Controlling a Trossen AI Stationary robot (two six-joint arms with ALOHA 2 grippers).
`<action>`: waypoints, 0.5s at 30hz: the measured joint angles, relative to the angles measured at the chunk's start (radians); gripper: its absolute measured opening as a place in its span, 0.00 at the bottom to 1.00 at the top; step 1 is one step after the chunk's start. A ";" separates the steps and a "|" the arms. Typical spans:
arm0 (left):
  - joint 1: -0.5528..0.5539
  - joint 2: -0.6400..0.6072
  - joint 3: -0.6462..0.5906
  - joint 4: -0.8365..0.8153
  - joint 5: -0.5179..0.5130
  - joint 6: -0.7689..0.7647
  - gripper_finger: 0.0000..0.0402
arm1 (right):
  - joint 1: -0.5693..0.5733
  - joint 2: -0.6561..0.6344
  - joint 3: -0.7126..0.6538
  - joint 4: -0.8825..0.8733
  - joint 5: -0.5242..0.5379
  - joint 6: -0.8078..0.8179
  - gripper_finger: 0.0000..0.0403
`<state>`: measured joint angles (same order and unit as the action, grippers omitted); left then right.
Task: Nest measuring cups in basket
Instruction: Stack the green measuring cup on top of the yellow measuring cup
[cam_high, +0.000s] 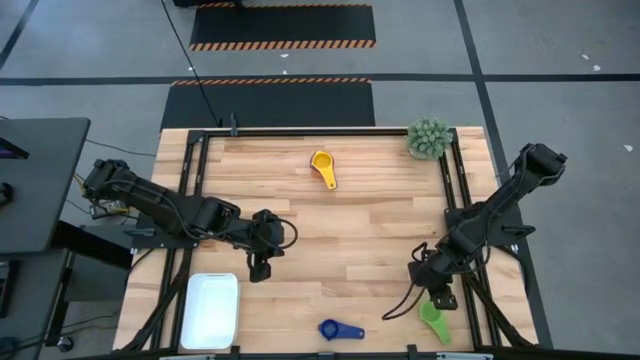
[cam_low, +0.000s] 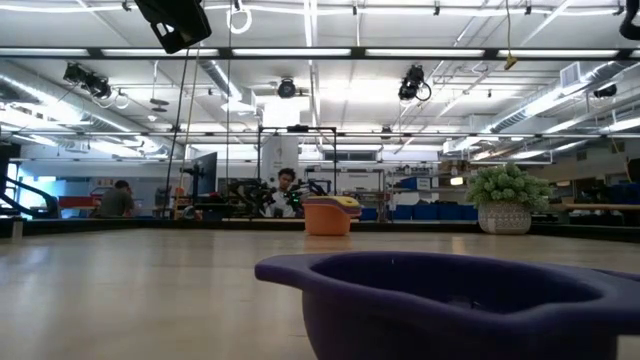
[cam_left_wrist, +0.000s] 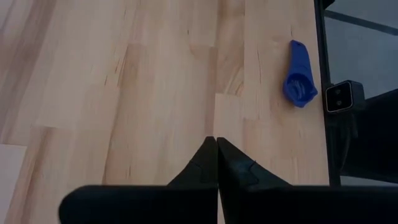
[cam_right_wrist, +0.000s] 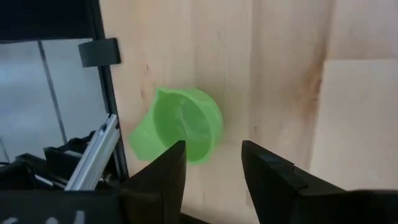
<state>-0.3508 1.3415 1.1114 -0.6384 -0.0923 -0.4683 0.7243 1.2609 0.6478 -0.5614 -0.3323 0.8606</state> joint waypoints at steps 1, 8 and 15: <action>0.000 0.000 0.000 0.000 0.000 0.000 0.00 | 0.008 0.005 -0.007 0.020 0.006 0.010 0.40; 0.000 0.000 0.000 0.000 -0.017 -0.043 0.00 | 0.054 0.111 -0.029 0.129 0.024 0.038 0.40; 0.000 0.000 0.000 0.005 -0.018 -0.047 0.00 | 0.066 0.271 -0.023 0.195 0.022 0.057 0.38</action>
<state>-0.3508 1.3415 1.1114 -0.6336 -0.1104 -0.5152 0.7906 1.5321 0.6244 -0.3669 -0.3107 0.9181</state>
